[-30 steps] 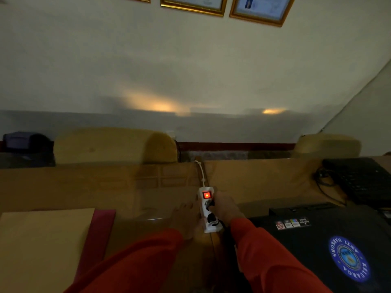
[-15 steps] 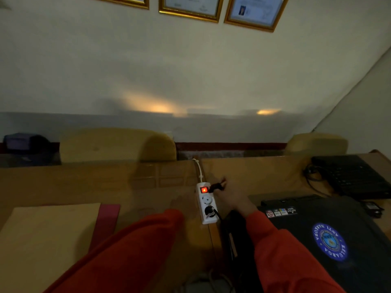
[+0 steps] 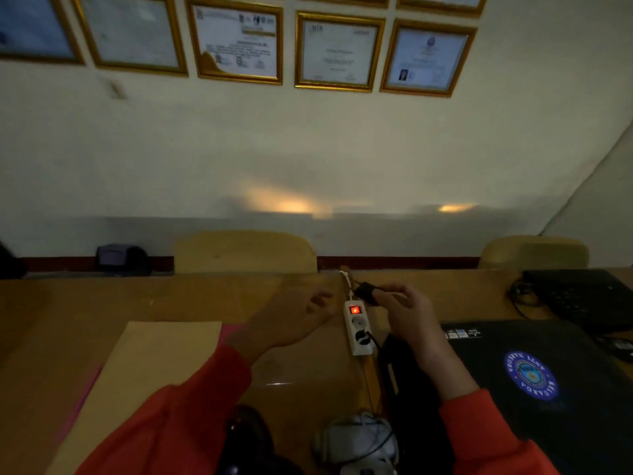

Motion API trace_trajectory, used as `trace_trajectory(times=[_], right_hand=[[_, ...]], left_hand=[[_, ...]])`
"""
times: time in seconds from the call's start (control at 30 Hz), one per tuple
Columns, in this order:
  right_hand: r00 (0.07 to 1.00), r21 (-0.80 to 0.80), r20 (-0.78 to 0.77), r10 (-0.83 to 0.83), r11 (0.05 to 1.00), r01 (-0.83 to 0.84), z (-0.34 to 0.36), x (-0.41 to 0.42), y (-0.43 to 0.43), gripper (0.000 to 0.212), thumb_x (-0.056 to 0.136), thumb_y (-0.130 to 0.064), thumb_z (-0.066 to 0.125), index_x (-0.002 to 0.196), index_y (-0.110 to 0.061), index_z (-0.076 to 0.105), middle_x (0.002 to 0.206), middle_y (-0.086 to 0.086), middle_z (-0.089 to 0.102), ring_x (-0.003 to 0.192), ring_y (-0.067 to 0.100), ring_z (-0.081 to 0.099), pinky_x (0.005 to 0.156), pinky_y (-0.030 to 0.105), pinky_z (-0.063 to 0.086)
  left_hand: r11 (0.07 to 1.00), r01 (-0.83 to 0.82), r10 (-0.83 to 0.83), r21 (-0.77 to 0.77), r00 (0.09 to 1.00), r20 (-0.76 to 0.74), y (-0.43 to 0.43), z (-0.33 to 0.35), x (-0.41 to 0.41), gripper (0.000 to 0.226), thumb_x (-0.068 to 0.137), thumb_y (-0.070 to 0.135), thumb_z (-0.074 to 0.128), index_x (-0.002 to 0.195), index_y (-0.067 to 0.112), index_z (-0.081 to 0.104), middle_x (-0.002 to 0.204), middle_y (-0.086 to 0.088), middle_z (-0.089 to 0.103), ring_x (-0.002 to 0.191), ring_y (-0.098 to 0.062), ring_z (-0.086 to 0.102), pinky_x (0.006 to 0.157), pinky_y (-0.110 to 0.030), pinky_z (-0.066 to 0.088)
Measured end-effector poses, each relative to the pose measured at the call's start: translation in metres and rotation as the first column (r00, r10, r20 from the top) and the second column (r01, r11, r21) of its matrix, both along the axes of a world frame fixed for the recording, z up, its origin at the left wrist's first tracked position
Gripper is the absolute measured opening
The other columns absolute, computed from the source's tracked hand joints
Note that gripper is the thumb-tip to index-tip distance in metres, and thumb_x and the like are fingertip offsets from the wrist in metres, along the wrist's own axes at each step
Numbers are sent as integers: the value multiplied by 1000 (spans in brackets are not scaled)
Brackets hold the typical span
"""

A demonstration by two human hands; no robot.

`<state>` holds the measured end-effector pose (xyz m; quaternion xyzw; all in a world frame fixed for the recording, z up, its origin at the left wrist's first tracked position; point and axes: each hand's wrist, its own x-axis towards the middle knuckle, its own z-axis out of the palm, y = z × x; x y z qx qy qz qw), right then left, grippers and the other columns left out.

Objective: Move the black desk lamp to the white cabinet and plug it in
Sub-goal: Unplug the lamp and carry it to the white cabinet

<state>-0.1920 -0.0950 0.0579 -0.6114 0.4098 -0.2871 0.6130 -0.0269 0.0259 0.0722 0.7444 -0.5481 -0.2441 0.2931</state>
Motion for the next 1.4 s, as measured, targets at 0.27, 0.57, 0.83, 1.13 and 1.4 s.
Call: trace_trajectory(times=[0.27,0.57,0.83,1.13,1.4], right_hand=[[993,92,76,86,991,-93,-17,-31,91,30,85,-11,65,114,-10,62,73,2,66,50,3,60,52,21,45],[995,219,40,95,970,-102,-66,-87,166,18,78,-17,71,96,-21,72,80,2,75,68,13,70,55,23,54],[997,176,43,59,982,-66,-63,-134,187,14,83,-11,67,93,-20,71,70,-1,74,60,11,67,53,22,55],[996,101,31,79,992,-82,-66,-154,179,19,84,-3,66,96,-17,65,80,8,71,58,10,66,58,29,50],[979,-2,100,176,984,-176,-64,-141,155,25,86,-6,63,97,-27,66,94,4,72,80,11,70,65,19,57]], left_hand=[[938,-267,178,-219,918,-356,156,34,-30,24,91,14,53,113,23,60,108,5,64,93,-3,61,77,-12,48],[844,-531,372,-84,689,-622,286,-64,-112,38,78,58,56,99,28,68,96,13,73,86,-7,67,68,-14,52],[838,-533,426,119,501,-753,233,-141,-165,52,81,41,59,129,24,46,133,3,47,121,-14,46,98,-33,41],[742,-658,393,131,269,-879,166,-129,-176,61,97,35,26,135,-13,29,132,-56,18,117,-75,9,101,-75,10],[678,-731,336,-80,405,-850,155,-144,-176,84,63,83,50,118,21,60,120,-10,66,109,-29,63,96,-60,46]])
